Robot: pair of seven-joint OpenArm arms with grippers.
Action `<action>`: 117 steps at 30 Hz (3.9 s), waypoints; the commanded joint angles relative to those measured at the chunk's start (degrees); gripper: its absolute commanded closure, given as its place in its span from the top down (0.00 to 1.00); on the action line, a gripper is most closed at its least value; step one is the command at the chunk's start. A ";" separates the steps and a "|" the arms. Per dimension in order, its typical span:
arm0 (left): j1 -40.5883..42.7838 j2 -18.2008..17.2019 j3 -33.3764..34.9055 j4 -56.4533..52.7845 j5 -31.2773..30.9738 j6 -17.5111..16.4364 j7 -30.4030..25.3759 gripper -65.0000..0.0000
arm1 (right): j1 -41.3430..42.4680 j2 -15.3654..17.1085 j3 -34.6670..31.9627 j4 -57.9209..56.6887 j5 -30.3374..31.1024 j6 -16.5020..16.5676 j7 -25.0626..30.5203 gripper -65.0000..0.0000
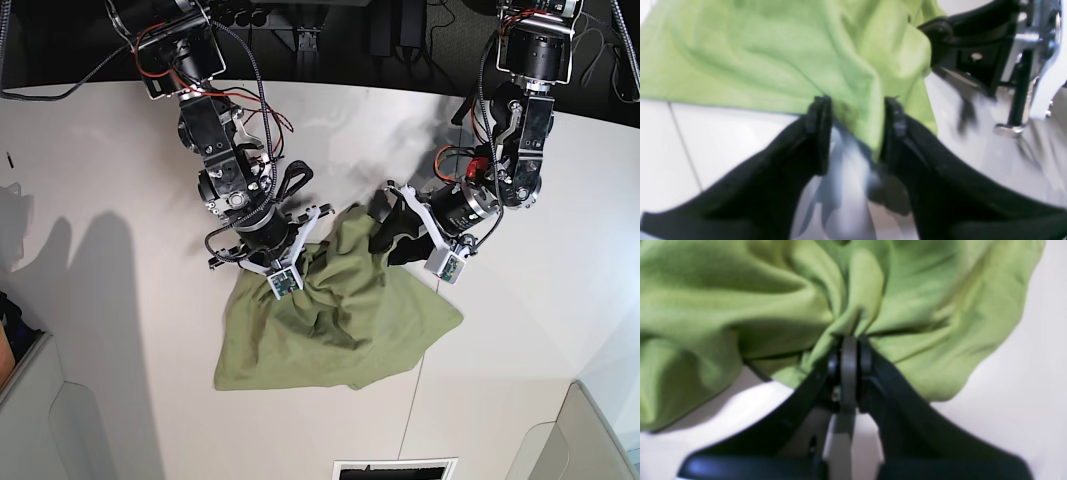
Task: Layout the t-shirt on the table in an organized manner, then fold the t-shirt properly
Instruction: 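Lower both grippers onto the crumpled green t-shirt and grasp it, then lift the shirt with the right gripper and pull it away from the left gripper, then pull the shirt apart between both grippers to spread it out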
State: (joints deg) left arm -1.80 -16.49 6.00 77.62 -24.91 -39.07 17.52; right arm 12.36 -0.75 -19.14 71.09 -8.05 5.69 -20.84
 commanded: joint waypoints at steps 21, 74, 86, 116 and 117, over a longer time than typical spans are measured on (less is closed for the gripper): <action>15.65 -0.37 5.38 24.50 -14.19 -0.93 9.35 0.39 | -15.89 12.20 10.36 22.60 -4.42 -7.13 -7.87 0.38; -3.15 -3.32 1.53 -2.43 0.35 9.51 -2.16 0.58 | 6.47 6.60 29.24 8.72 8.76 -5.40 -5.35 0.52; -3.08 2.58 1.55 -2.43 1.07 8.83 -0.66 0.46 | 12.96 6.58 29.24 -8.04 10.08 -5.31 -2.67 0.52; -3.10 -3.76 0.35 21.11 -9.33 -0.93 7.04 0.00 | 8.96 6.82 29.46 8.11 13.00 6.73 -3.30 0.00; -3.10 -3.87 0.35 23.61 -11.61 -0.93 9.16 0.00 | 7.87 7.06 29.64 10.56 13.07 6.75 -3.65 0.00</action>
State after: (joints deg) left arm -3.68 -20.03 6.66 100.12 -35.38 -39.24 28.77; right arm 18.74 5.74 10.22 80.68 4.51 12.27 -26.06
